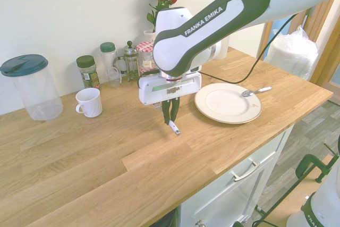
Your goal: Put the fork into the plate
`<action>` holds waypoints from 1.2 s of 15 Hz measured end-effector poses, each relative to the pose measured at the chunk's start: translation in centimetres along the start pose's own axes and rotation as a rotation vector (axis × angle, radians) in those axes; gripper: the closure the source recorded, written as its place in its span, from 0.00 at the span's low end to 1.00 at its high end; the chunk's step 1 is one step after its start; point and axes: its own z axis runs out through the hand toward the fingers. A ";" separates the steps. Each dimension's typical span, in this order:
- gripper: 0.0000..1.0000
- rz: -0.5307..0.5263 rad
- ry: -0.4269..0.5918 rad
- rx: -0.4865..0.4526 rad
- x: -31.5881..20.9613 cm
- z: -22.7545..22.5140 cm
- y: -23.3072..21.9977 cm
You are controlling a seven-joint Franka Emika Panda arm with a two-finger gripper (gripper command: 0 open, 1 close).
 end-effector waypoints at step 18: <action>1.00 0.173 -0.041 0.107 10.6 -1.6 18.3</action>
